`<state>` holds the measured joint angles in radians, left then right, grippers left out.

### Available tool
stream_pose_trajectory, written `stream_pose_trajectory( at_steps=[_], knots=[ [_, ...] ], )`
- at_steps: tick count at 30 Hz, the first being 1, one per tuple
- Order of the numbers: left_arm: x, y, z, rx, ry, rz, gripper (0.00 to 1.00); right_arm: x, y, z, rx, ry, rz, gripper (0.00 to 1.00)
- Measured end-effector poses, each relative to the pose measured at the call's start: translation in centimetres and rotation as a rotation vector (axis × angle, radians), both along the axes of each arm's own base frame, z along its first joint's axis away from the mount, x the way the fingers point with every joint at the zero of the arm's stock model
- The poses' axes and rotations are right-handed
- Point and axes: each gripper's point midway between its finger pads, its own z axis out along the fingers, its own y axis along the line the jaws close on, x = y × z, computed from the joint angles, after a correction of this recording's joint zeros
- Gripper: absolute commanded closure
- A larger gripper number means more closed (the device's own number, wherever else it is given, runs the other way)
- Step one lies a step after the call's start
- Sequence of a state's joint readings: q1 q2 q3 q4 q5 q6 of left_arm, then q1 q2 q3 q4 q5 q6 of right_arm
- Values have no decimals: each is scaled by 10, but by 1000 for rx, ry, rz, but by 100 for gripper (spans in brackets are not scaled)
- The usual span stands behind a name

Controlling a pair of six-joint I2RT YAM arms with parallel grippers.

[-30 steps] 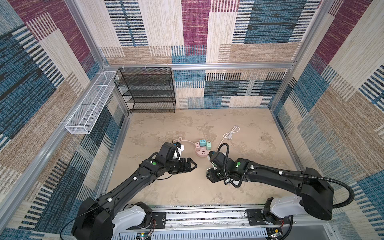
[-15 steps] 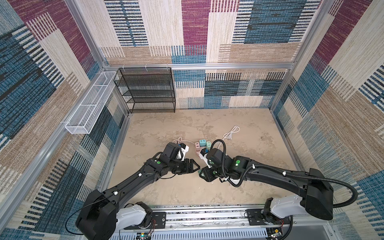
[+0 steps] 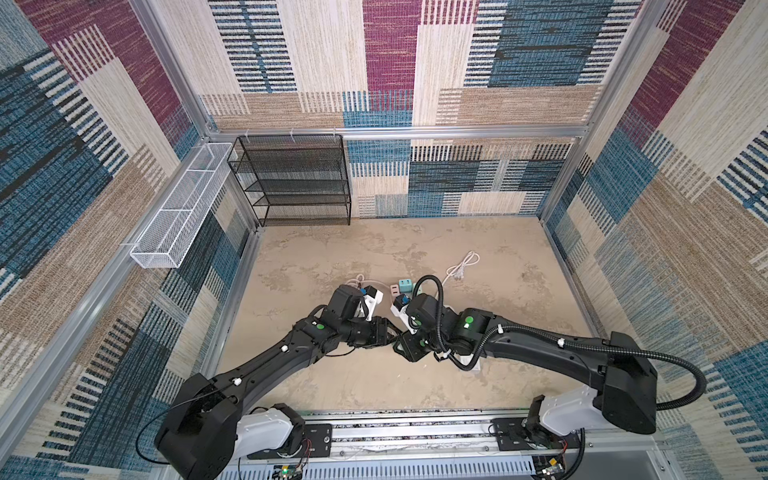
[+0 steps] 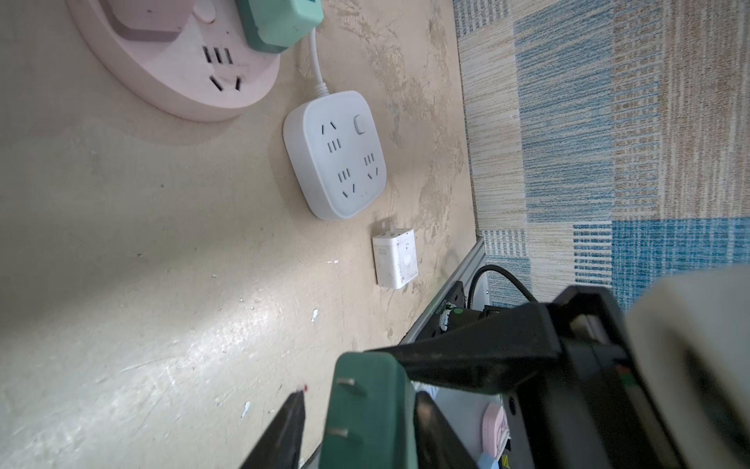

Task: Insert the plug
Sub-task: 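Grasp the green adapter's prong end with the left gripper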

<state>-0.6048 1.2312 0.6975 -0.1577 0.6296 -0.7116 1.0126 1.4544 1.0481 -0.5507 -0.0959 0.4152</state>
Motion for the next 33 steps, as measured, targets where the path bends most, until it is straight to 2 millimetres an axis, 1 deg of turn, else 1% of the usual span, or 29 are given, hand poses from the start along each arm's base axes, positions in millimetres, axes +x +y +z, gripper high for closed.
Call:
stream_pose_trajectory(
  at_steps=[1, 3, 17, 20, 25, 33],
  knots=[
    [0, -1, 1, -6, -2, -1, 59, 0, 1, 0, -3, -2, 6, 95],
    [1, -1, 1, -10, -7, -1, 60, 1, 1, 0, -9, -2, 7, 95],
    [3, -4, -2, -48, 23, 29, 59, 4, 0, 0, -28, -19, 12, 94],
    [3, -4, -2, -48, 25, 31, 57, 4, 0, -1, -30, -21, 17, 94],
    [3, -4, -2, -47, 28, 33, 63, 4, 0, -1, -30, -23, 17, 94],
    [3, -4, -1, -48, 27, 33, 62, 6, 0, 1, -31, -34, 26, 94]
  ],
)
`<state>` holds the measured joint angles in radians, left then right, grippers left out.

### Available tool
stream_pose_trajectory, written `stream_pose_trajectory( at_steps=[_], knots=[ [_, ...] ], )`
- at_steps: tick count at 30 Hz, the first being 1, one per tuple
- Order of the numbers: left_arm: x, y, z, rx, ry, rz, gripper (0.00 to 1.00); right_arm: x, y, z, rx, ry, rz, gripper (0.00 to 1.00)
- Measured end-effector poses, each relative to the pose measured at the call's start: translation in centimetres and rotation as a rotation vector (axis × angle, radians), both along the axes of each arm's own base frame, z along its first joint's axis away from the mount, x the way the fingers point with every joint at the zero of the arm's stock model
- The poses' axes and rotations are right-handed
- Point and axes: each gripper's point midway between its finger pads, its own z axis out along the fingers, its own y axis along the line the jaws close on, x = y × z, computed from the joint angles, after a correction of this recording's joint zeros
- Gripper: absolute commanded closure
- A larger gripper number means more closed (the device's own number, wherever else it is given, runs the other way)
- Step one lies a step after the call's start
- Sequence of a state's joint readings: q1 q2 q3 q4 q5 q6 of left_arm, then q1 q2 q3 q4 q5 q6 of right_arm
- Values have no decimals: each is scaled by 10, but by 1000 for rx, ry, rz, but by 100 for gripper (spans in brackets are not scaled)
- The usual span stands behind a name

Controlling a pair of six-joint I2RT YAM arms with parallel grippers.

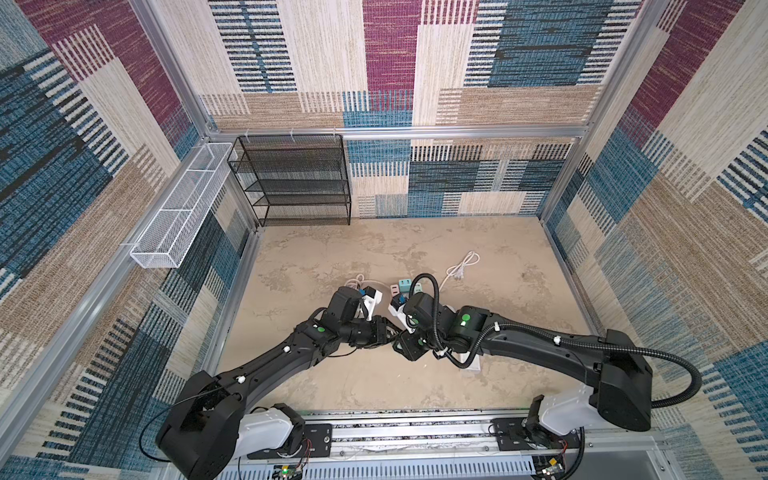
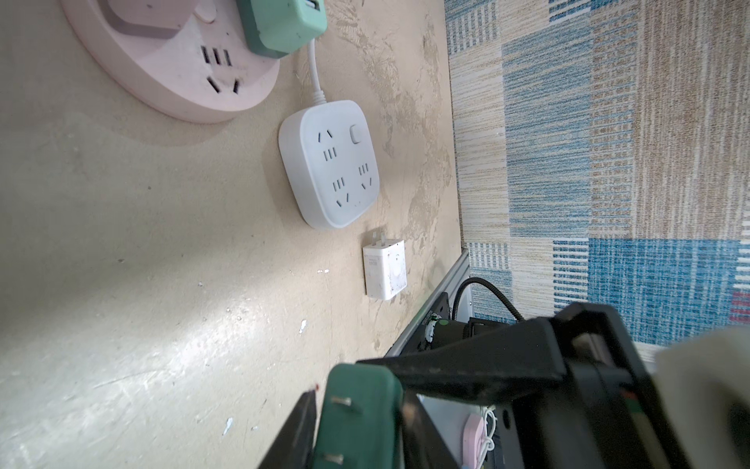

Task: Insert the plug
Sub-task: 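Grasp the green adapter's prong end with the left gripper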

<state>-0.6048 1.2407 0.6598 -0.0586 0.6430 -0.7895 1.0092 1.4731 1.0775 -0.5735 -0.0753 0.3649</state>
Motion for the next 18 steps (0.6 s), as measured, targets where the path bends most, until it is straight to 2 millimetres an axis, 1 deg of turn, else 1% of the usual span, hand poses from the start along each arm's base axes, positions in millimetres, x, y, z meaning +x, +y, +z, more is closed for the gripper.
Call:
stream_pose_trajectory(
  at_steps=[5, 6, 7, 8, 18],
  knots=[
    [1, -1, 3, -2, -5, 1, 62, 2, -1, 2, -2, -4, 0, 94],
    [2, -1, 3, -3, -7, 1, 59, 3, -1, 3, -2, -4, 2, 94],
    [2, -1, 3, -3, -8, 1, 53, 3, -1, 3, -2, -2, 1, 94],
    [2, -1, 4, -5, -10, 0, 52, 3, -2, 3, -4, 0, 0, 94],
    [2, 0, 6, -5, -19, 4, 45, 2, -5, -1, -8, 18, -1, 94]
  ],
)
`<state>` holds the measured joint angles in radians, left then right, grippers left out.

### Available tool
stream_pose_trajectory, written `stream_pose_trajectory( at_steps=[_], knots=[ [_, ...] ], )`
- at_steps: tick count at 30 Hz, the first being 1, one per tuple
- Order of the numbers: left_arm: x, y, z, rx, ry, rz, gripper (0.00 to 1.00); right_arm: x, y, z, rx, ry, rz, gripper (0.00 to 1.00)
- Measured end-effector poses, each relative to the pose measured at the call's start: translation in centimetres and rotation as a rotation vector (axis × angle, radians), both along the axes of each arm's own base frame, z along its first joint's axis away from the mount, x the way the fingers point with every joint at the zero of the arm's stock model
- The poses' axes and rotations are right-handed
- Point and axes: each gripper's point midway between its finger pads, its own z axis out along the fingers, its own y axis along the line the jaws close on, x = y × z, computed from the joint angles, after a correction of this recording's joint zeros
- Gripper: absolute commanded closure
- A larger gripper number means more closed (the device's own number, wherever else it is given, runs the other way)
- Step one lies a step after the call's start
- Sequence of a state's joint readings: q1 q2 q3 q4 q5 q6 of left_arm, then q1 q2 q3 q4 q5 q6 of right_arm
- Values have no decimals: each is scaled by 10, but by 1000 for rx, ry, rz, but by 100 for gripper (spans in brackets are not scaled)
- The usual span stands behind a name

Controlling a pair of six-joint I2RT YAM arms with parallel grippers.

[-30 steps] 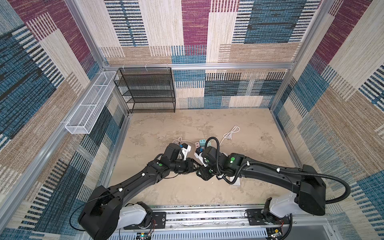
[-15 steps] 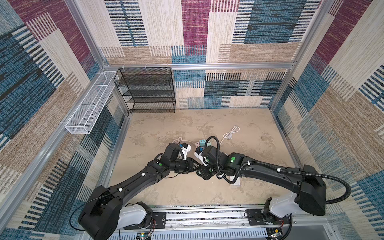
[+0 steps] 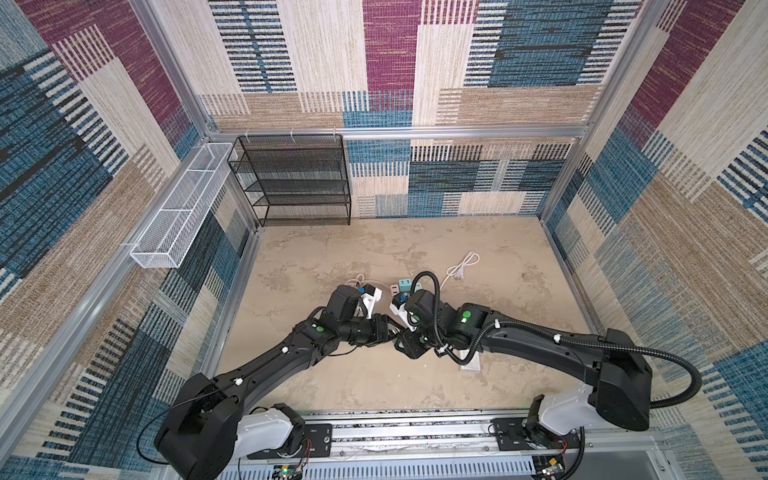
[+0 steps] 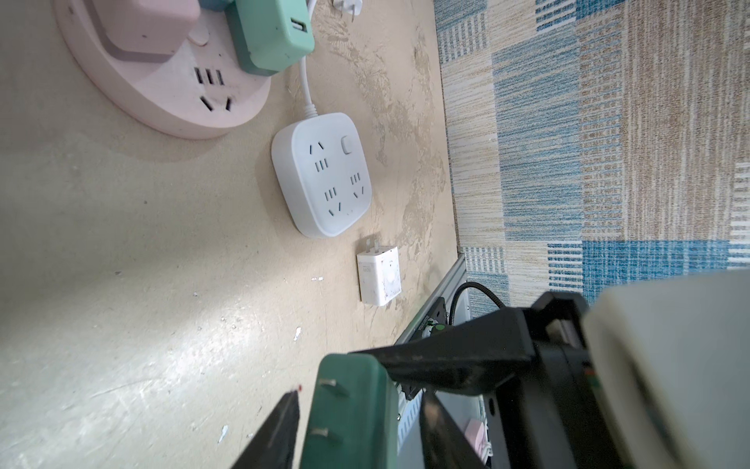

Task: Insert the plug
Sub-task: 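Grasp the green adapter's prong end with the left gripper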

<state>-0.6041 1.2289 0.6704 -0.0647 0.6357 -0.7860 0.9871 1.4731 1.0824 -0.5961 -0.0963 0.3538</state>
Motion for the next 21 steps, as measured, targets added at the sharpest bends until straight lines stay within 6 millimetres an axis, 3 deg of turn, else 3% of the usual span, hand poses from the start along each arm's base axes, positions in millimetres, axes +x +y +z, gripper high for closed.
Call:
stream_pose_trajectory(
  at_steps=[5, 21],
  knots=[
    [-1, 0, 5, -2, -4, -1, 44, 0, -1, 6, 27, -17, -1, 94],
    [-8, -3, 11, -49, -10, -38, 64, -4, 0, 18, 75, -39, 23, 93]
  ],
)
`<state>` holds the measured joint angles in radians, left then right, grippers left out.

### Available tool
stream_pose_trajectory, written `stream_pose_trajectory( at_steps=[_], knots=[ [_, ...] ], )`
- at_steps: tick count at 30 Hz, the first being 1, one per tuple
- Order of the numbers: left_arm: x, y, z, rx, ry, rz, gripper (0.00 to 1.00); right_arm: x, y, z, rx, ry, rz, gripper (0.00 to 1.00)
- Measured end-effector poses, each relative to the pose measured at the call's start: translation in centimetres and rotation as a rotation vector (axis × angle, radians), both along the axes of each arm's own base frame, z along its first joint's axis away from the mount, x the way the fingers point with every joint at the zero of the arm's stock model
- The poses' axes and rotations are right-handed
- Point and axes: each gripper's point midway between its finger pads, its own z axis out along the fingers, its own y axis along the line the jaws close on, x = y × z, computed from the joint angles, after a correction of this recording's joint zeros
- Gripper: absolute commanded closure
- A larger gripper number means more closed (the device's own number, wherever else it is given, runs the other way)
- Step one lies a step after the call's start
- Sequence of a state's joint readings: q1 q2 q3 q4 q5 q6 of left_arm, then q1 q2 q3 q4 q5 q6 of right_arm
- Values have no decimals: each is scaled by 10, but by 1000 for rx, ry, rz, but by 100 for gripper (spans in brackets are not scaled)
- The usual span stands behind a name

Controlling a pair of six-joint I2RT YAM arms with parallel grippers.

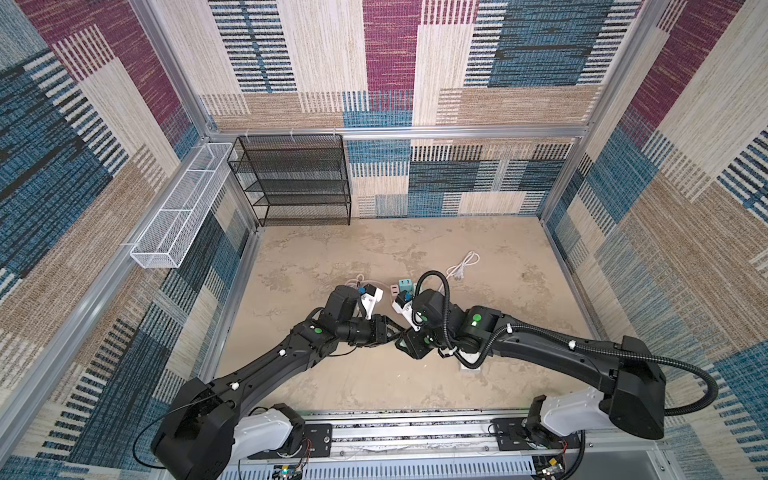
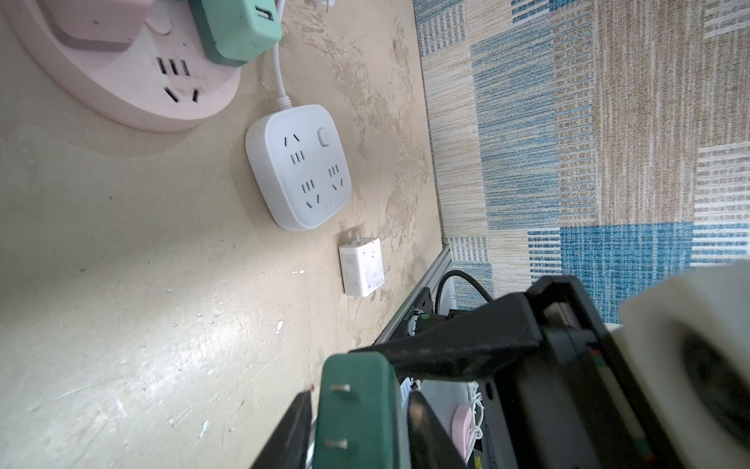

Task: Insert the plug
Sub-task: 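Grasp the green adapter's prong end with the left gripper, then open the right gripper and release the green adapter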

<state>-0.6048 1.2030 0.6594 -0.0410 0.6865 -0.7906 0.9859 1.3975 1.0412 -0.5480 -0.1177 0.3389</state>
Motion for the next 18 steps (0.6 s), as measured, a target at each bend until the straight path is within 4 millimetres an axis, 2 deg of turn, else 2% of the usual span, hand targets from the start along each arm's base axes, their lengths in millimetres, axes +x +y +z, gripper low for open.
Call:
stream_pose_trajectory(
  at_steps=[3, 5, 7, 11, 16, 18],
  knots=[
    [0, -1, 2, -12, 9, 3, 75, 0, 1, 3, 11, -5, 2, 93],
    [2, -2, 3, -19, 3, 5, 85, 1, 0, 4, 9, -9, -1, 90],
    [3, -3, 3, -25, -6, 5, 100, 2, -1, 3, 1, -19, -3, 87],
    [4, -5, -1, -40, 4, 6, 100, 4, -3, 0, -13, -18, -12, 80],
    [7, -6, -4, -47, 11, 16, 100, 7, -4, -4, -21, -10, -21, 47],
    [7, -6, -4, -53, 22, 25, 100, 11, -5, -4, -17, -9, -28, 38]
  ],
)
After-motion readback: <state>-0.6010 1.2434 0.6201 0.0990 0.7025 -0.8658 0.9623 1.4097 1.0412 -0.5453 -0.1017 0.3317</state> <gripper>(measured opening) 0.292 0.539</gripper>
